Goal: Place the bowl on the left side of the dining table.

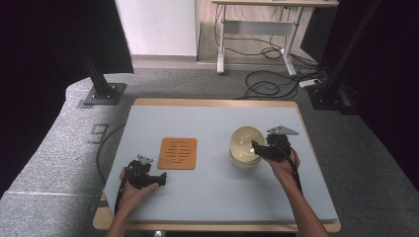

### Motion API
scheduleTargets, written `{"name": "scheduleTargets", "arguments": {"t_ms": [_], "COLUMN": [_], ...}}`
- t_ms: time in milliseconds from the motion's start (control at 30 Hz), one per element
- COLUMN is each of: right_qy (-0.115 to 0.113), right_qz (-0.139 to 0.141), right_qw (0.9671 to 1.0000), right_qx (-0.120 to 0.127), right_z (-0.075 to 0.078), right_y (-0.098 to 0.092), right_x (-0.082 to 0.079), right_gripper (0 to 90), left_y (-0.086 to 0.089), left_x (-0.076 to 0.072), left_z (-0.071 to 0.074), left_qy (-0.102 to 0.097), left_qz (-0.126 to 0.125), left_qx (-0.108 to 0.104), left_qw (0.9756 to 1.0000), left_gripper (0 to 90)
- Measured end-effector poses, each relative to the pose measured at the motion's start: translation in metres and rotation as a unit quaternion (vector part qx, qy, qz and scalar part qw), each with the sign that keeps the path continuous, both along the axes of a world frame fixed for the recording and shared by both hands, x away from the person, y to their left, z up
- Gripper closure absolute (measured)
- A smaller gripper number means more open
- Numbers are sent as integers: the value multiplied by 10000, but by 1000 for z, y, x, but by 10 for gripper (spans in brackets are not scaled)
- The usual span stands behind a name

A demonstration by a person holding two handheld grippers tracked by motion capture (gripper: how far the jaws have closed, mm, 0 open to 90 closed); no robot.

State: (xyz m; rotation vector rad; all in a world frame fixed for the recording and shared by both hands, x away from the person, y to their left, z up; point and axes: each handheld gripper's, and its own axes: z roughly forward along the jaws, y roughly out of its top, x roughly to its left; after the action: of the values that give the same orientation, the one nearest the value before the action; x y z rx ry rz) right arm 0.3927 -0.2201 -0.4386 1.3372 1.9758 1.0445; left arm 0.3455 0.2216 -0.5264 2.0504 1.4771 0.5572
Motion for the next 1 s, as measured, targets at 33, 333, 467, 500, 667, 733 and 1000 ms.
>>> {"name": "scheduleTargets", "arguments": {"t_ms": [33,333,467,500,667,733,1000], "right_qy": [-2,28,48,56,107,153,228], "right_qz": [-1,-42,-56,-59,-94,-108,-151], "right_qw": [10000,10000,9999,9999,9998,9997,9996], "right_qx": [-4,-73,-84,-87,-131,-148,-100], "right_z": [0,-4,-5,-5,-7,-9,-10], "right_y": [0,3,4,5,7,8,9], "right_x": [0,5,7,7,9,11,14], "right_gripper": [299,301,303,304,311,314,323], "left_y": [0,0,0,0,0,0,0], "left_x": [0,0,0,0,0,0,0], "left_z": [0,0,0,0,0,0,0], "left_qy": [-1,-5,-4,-4,-4,0,1], "left_qz": [0,4,4,4,5,0,-1], "left_qx": [-1,-6,-5,-6,-5,-2,-1], "left_qw": [10000,10000,10000,10000,10000,10000,10000], "left_gripper": [0,0,0,0,0,0,0]}}
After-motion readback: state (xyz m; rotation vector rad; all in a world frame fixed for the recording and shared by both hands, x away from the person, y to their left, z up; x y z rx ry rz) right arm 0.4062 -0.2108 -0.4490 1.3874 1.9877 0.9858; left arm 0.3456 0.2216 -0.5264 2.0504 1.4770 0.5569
